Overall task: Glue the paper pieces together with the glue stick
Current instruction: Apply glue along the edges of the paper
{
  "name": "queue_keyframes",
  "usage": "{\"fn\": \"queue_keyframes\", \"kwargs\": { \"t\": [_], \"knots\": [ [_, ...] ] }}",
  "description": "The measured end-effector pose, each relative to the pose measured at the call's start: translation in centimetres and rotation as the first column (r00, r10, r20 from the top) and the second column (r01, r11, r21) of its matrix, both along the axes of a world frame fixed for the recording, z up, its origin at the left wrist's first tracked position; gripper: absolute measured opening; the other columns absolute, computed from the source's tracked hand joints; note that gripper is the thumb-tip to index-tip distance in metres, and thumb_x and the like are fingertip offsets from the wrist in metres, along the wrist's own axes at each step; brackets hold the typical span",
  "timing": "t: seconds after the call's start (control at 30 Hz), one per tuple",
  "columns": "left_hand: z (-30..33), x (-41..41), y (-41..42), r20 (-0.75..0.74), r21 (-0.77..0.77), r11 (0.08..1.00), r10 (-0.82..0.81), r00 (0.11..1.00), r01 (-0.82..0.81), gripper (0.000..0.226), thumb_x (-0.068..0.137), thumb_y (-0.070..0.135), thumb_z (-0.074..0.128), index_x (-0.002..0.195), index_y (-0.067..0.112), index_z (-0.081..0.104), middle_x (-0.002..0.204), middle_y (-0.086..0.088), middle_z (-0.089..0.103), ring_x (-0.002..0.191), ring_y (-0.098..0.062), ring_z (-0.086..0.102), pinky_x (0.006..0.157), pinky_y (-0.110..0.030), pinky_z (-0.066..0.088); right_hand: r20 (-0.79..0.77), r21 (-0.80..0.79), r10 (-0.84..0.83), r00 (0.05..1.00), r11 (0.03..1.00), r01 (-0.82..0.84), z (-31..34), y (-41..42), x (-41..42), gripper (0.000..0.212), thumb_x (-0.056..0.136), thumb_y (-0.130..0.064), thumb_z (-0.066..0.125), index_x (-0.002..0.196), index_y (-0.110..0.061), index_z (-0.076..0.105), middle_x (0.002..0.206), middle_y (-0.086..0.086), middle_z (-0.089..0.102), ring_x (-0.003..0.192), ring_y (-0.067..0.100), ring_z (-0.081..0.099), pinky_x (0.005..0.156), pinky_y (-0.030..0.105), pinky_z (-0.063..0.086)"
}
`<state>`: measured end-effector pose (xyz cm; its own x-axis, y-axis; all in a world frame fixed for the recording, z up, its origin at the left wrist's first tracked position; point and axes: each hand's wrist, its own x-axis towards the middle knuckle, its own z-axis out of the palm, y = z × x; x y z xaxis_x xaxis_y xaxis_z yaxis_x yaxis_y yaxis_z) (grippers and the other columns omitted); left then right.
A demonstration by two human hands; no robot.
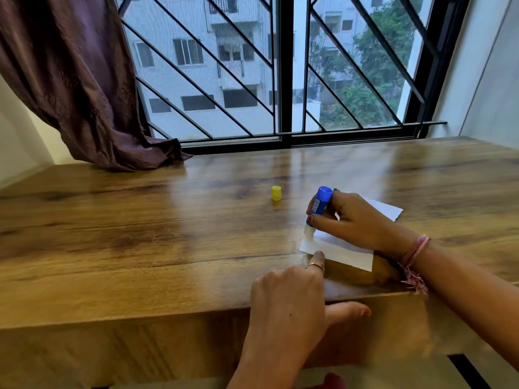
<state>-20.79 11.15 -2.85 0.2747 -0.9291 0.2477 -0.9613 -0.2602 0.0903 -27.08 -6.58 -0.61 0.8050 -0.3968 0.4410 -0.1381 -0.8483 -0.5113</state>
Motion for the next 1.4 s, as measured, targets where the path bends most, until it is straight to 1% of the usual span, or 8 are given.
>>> {"fn": "queue_keyframes", "kwargs": {
  "t": [0.17, 0.47, 0.63, 0.77, 0.9, 1.03, 1.2, 1.4],
  "knots": [
    [0.26, -0.04, 0.04, -0.005, 0.01, 1.0, 0.002, 1.0, -0.002, 0.097, 0.071, 0.086, 0.035, 0.148, 0.03, 0.018, 0.112, 0.0, 0.061, 0.096, -0.016, 0.058, 0.069, -0.027, 0.035, -0.012, 0.039, 0.042, 0.999, 0.998, -0.042, -0.33, 0.12, -0.06, 0.03, 0.078, -0.045, 0.056, 0.085, -0.017, 0.064, 0.079, 0.014, 0.064, 0.068, 0.025, 0.056, 0.066, 0.036, 0.046],
    [0.56, -0.19, 0.15, -0.021, 0.022, 1.0, 0.01, 1.0, -0.009, 0.095, 0.072, 0.084, 0.036, 0.148, 0.029, 0.02, 0.108, 0.001, 0.062, 0.079, -0.009, 0.04, 0.057, -0.024, 0.029, -0.014, 0.085, -0.006, 1.0, 0.996, 0.008, -0.45, -0.34, 0.0, 0.035, 0.076, -0.047, 0.058, 0.085, -0.014, 0.062, 0.084, 0.017, 0.065, 0.076, 0.032, 0.06, 0.074, 0.048, 0.048],
    [0.7, -0.17, 0.16, -0.021, 0.027, 0.999, 0.019, 1.0, -0.018, 0.096, 0.071, 0.085, 0.036, 0.148, 0.03, 0.021, 0.108, 0.002, 0.063, 0.077, -0.008, 0.039, 0.051, -0.02, 0.022, 0.015, 0.041, -0.103, 0.995, 0.994, 0.102, -0.05, -0.5, 0.06, 0.03, 0.081, -0.032, 0.063, 0.089, -0.004, 0.063, 0.083, 0.023, 0.062, 0.064, 0.02, 0.049, 0.064, 0.034, 0.042],
    [0.71, -0.22, 0.16, -0.015, 0.032, 0.999, 0.019, 1.0, -0.018, 0.096, 0.071, 0.085, 0.036, 0.148, 0.03, 0.02, 0.11, 0.001, 0.062, 0.081, -0.011, 0.047, 0.058, -0.024, 0.029, -0.016, 0.082, -0.046, 0.999, 0.996, 0.047, -0.18, -0.01, -0.06, 0.043, 0.074, -0.051, 0.057, 0.088, -0.012, 0.063, 0.084, 0.019, 0.065, 0.073, 0.03, 0.058, 0.071, 0.045, 0.047],
    [0.45, -0.11, 0.09, 0.006, 0.003, 1.0, 0.018, 1.0, -0.018, 0.097, 0.07, 0.086, 0.035, 0.148, 0.03, 0.021, 0.109, 0.002, 0.063, 0.089, -0.013, 0.056, 0.063, -0.025, 0.033, 0.024, 0.053, -0.12, 0.992, 0.991, 0.119, 0.04, -0.51, 0.1, 0.027, 0.082, -0.031, 0.062, 0.089, -0.005, 0.063, 0.084, 0.022, 0.064, 0.068, 0.029, 0.053, 0.067, 0.043, 0.046],
    [0.54, -0.11, 0.1, -0.011, 0.009, 1.0, 0.023, 1.0, -0.023, 0.095, 0.071, 0.085, 0.037, 0.147, 0.03, 0.021, 0.108, 0.001, 0.062, 0.08, -0.009, 0.044, 0.062, -0.024, 0.031, -0.007, 0.063, -0.062, 0.998, 0.996, 0.063, -0.11, 0.08, -0.18, 0.036, 0.075, -0.047, 0.057, 0.085, -0.013, 0.063, 0.082, 0.017, 0.064, 0.07, 0.031, 0.056, 0.067, 0.043, 0.045],
    [0.32, -0.07, 0.07, 0.01, -0.012, 1.0, 0.022, 1.0, -0.022, 0.097, 0.07, 0.086, 0.035, 0.148, 0.029, 0.021, 0.106, 0.001, 0.063, 0.082, -0.01, 0.05, 0.065, -0.025, 0.035, 0.027, 0.048, -0.141, 0.99, 0.989, 0.14, 0.07, -0.56, 0.12, 0.021, 0.083, -0.024, 0.064, 0.089, -0.004, 0.063, 0.082, 0.021, 0.063, 0.064, 0.021, 0.048, 0.066, 0.038, 0.044],
    [0.15, -0.07, -0.07, -0.003, -0.007, 1.0, 0.021, 1.0, -0.021, 0.097, 0.069, 0.087, 0.035, 0.148, 0.032, 0.02, 0.107, 0.002, 0.063, 0.087, -0.013, 0.056, 0.067, -0.026, 0.036, 0.007, 0.062, -0.129, 0.992, 0.99, 0.128, -0.23, -0.62, 0.03, 0.022, 0.084, -0.027, 0.064, 0.09, -0.006, 0.065, 0.081, 0.017, 0.062, 0.065, 0.02, 0.049, 0.063, 0.032, 0.041]
  ]
}}
